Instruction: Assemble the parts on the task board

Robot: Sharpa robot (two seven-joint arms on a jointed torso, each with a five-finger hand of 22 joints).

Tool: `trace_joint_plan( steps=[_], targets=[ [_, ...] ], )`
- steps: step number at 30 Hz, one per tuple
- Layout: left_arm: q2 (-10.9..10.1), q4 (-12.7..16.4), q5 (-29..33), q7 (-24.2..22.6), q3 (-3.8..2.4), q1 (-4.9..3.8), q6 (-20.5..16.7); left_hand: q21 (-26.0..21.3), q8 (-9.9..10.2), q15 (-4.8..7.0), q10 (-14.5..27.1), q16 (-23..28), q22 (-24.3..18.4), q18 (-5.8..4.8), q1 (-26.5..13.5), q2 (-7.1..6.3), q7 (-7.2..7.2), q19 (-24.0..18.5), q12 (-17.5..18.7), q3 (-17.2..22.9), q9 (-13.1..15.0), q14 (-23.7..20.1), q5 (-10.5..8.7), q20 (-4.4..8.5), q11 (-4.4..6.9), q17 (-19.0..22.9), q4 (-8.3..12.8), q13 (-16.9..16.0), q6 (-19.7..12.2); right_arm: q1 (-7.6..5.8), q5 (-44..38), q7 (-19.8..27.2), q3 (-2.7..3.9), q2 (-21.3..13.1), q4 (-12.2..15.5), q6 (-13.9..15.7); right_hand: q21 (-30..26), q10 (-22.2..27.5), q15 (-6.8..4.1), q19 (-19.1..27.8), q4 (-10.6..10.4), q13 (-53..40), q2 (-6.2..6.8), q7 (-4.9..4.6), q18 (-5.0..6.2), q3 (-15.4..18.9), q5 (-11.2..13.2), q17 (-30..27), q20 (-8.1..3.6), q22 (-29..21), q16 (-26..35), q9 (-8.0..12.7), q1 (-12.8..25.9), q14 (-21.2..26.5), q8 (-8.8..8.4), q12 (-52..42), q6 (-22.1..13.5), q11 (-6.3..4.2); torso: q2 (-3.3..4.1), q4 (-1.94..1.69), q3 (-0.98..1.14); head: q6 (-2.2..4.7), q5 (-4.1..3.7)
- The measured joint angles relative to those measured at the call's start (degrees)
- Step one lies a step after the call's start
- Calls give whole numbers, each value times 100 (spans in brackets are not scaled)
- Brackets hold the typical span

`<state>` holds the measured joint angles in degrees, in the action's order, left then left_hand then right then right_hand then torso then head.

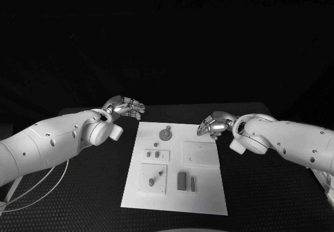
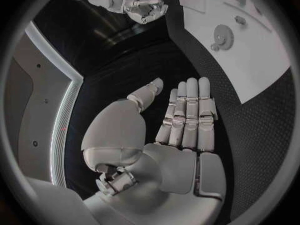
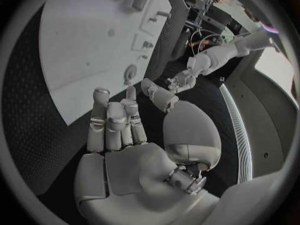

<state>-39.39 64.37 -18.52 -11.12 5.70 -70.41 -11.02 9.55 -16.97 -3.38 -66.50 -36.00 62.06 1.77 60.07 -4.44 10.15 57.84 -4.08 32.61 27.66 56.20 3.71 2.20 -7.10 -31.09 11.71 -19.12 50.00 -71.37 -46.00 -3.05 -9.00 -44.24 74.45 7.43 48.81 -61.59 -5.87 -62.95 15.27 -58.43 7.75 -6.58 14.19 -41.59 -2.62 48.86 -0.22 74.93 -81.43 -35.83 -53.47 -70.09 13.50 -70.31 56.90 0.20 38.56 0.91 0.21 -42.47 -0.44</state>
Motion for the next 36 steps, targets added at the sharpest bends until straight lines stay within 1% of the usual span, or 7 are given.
trace_joint_plan(
  steps=[7,9,15,18,23,33,36],
  targets=[
    [177,-394,225,-65,2,41,59,-456,26,-332,357,726,-244,-1,-192,-22,34,-586,15,-124,-51,-559,-45,-299,-129,195,19,249,-275,-9,972,846,153,534,-1405,156,-613,610,164,1002,75,746,-166,-134,2,-71,0,-352,337,-88,813,-7,-29,968,-101,1049,-298,137,-67,9,-20,225,-52],
    [253,-577,286,-98,2,45,95,-563,55,-426,438,913,-334,-1,-267,-9,31,-762,15,-234,-58,-757,-44,-395,-163,256,64,324,-347,-5,1213,1032,179,723,-1767,175,-917,803,289,1422,56,1151,-185,-199,-140,-133,0,-572,457,-205,1275,-4,-11,1339,-153,1580,-405,227,-87,14,-25,302,-56],
    [470,-1145,468,-196,-1,48,195,-596,169,-717,986,1442,-791,48,-433,-9,-39,-1366,41,-358,-91,-1331,-44,-690,-210,493,133,666,-650,192,1814,1453,422,1220,-2591,182,-2144,1149,1210,3019,46,2706,-344,-413,-604,-254,0,-1716,880,-736,3593,74,57,2524,-321,3532,-908,645,-153,43,-45,527,-48],
    [478,-1269,560,-250,-3,47,233,-596,171,-679,1117,1537,-944,92,-439,-15,-80,-1481,42,-374,-91,-1434,-44,-722,-148,547,149,776,-696,310,2057,1600,523,1376,-2829,161,-2530,1289,1464,3526,47,3232,-409,-398,-724,-250,0,-2062,1004,-902,4298,117,62,2820,-349,4176,-1092,799,-192,59,-54,673,-23],
    [494,-1449,710,-316,-5,43,286,-596,171,-647,1145,1583,-1072,91,-475,-9,-95,-1516,42,-412,-75,-1466,-44,-699,-120,583,142,858,-712,362,2342,1780,626,1471,-2935,95,-2869,1233,1565,3834,112,3896,-564,-387,-758,339,0,-2432,1112,-1058,4993,143,217,2954,-349,4881,-1210,853,-254,94,-51,882,9],
    [602,-1440,847,-396,-8,43,378,-596,171,-615,1177,1591,-1181,90,-484,-4,-102,-1531,41,-421,-69,-1506,-44,-698,-95,606,140,917,-722,387,2613,1962,669,1418,-2857,3,-3106,1074,1593,3808,91,4561,-569,-424,-758,894,0,-2702,1170,-1208,5482,261,228,2968,-335,5467,-1373,949,-354,85,-4,942,36],
    [591,-1431,846,-390,-7,48,373,-696,615,-336,2827,2215,-2687,73,-2173,134,-383,-2834,137,-1289,-871,-2755,-158,-555,149,1360,-246,1219,-2011,390,2614,1955,668,1416,-2848,12,-3669,2633,1312,4559,-413,4978,-653,-113,-947,1923,62,-3385,829,-1827,6319,1300,1841,4205,-635,5967,-2727,639,-358,82,-2,940,37]
  ],
)
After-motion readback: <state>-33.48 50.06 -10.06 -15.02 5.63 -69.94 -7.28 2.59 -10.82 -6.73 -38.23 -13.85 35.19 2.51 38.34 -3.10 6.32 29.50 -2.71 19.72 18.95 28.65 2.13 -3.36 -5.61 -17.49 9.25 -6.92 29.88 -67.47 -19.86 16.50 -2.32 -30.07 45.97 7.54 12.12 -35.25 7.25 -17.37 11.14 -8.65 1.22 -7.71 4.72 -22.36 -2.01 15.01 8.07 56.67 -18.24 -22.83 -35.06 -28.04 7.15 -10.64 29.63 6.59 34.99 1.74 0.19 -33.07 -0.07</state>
